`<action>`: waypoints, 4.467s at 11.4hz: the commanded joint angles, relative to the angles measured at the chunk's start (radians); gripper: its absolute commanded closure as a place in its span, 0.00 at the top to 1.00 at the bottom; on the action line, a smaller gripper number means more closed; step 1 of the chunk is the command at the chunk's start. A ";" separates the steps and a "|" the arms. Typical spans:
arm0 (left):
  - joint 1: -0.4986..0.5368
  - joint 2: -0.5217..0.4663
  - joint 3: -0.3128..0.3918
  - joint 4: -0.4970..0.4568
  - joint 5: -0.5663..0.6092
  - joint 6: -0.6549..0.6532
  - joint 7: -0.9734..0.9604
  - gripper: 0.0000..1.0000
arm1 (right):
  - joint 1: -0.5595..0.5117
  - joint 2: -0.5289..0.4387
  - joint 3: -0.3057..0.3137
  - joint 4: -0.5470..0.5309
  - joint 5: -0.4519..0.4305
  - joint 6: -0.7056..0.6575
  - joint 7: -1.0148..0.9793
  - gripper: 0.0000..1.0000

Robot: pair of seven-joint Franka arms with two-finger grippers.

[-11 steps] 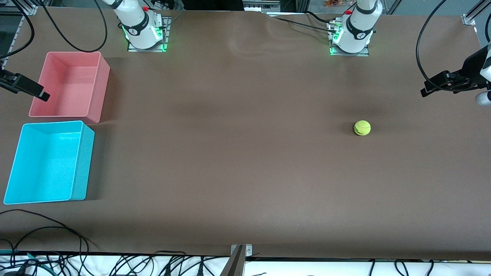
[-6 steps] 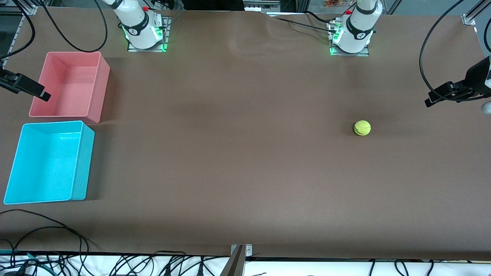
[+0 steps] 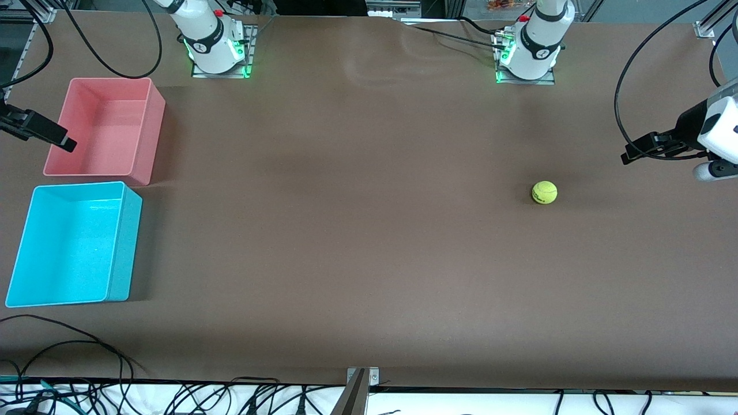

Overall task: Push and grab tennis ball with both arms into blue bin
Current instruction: 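Lower the left gripper and move it beside the tennis ball, then close the left gripper and position it behind the tennis ball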

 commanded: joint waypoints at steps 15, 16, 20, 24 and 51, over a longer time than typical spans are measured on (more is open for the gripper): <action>-0.002 0.010 0.003 -0.472 0.069 0.601 0.020 1.00 | -0.004 0.003 -0.002 0.019 0.017 -0.015 0.004 1.00; -0.002 0.019 0.003 -0.473 0.069 0.602 0.020 1.00 | -0.004 0.003 -0.002 0.019 0.017 -0.016 0.002 1.00; -0.010 0.053 0.003 -0.492 0.083 0.605 0.028 0.52 | -0.004 0.003 -0.002 0.019 0.017 -0.013 0.004 1.00; -0.011 0.074 0.003 -0.495 0.081 0.604 0.355 0.00 | -0.004 0.003 -0.004 0.019 0.017 -0.010 0.004 1.00; 0.062 0.338 0.006 -0.516 0.080 0.834 1.819 0.00 | -0.007 0.004 -0.004 0.019 0.017 -0.009 0.008 1.00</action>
